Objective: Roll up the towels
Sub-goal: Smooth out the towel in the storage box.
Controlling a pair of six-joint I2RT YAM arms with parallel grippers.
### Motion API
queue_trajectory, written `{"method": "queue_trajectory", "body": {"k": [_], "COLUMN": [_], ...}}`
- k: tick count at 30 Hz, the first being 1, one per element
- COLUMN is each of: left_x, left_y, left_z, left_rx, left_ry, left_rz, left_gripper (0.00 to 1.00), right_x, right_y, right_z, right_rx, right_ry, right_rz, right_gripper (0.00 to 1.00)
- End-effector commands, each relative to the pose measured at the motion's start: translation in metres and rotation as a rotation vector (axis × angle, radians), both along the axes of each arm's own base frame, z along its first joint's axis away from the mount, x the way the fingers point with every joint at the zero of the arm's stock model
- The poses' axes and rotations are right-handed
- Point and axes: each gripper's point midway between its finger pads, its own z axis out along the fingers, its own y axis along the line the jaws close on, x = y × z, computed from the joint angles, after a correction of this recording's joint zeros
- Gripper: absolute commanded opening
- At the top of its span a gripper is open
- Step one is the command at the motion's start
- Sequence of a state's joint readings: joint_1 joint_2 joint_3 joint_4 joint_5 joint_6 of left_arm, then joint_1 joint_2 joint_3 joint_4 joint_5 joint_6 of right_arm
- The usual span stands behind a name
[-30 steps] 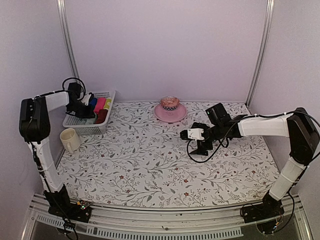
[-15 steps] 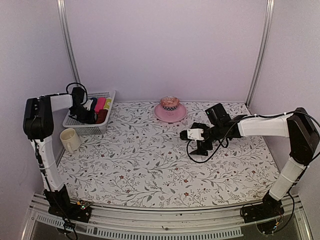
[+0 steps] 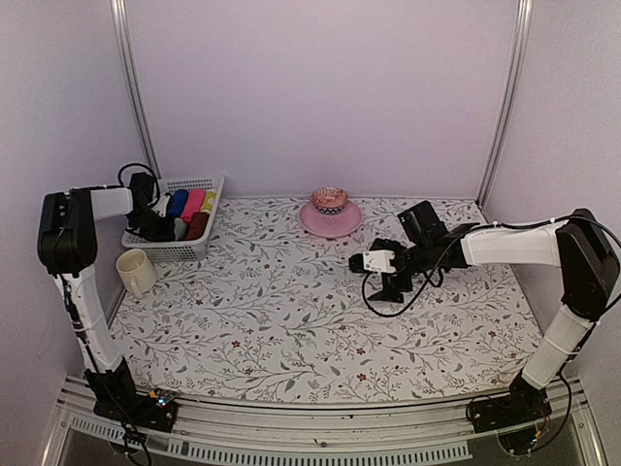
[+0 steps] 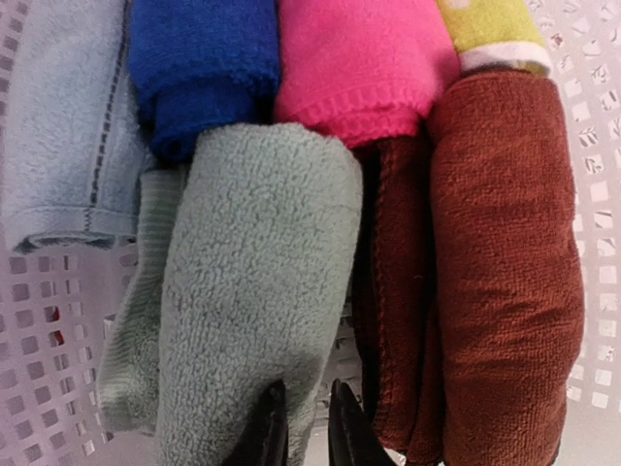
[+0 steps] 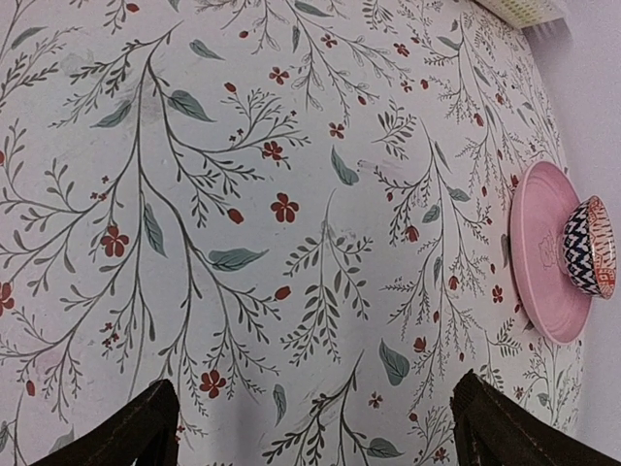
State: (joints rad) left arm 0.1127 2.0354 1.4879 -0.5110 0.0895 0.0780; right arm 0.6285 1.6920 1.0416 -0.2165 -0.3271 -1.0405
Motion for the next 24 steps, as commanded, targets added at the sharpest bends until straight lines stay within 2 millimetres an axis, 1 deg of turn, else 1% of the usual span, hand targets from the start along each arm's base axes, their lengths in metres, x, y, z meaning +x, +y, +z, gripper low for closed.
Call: {"method": "queue_trajectory", "body": {"k": [1, 2, 4, 7, 11, 14, 16, 17, 18, 22, 24], "left_x": [0.006, 0.006, 0.008, 0.009, 0.011, 0.013, 0.015, 0.016, 0.017, 0.019, 0.021], "left_y": [0.014, 0.014, 0.014, 0.013, 0.014, 0.016, 0.014, 0.012, 0.011, 0.009, 0.005], "left_z": [0.025, 0.024, 0.041, 0.046, 0.042, 0.035, 0.039, 0.025, 0.023, 0.027, 0.028], "left_rx": [0.020, 0.016, 0.009, -0.013, -0.014, -0.007, -0.021, -0.034, -0.043, -0.049, -0.068], "left_ry": [-0.089, -0.093, -0.146, -0.177, -0.175, -0.161, -0.171, -0.143, -0.140, -0.154, -0.158], "left_rz": [0.034, 0.035, 0.030, 0.026, 0.033, 0.034, 0.027, 0.023, 0.023, 0.023, 0.003], "left_gripper": [0.17, 0.17, 0.18, 0.19, 0.20, 0.21, 0.21, 0.21, 0.21, 0.21, 0.21], "right_x": [0.000, 0.000, -0.001, -0.001, -0.003, -0.003, -0.003, -0.003, -0.003, -0.003, -0.004], "right_y": [0.006, 0.006, 0.006, 0.007, 0.008, 0.009, 0.009, 0.009, 0.009, 0.009, 0.010], "right_z": [-0.002, -0.003, -0.003, -0.004, -0.005, -0.005, -0.007, -0.007, -0.007, -0.010, -0.012], "right_rx": [-0.003, -0.005, -0.006, -0.005, -0.009, -0.011, -0.013, -0.015, -0.016, -0.023, -0.029], "right_ry": [0.002, 0.004, 0.004, 0.006, 0.006, 0.007, 0.008, 0.008, 0.007, 0.009, 0.011], "right_rz": [0.016, 0.016, 0.017, 0.018, 0.024, 0.024, 0.024, 0.024, 0.024, 0.024, 0.026], "right_gripper": [0.99, 0.99, 0.99, 0.99, 0.99, 0.99, 0.99, 0.99, 0.99, 0.99, 0.99]}}
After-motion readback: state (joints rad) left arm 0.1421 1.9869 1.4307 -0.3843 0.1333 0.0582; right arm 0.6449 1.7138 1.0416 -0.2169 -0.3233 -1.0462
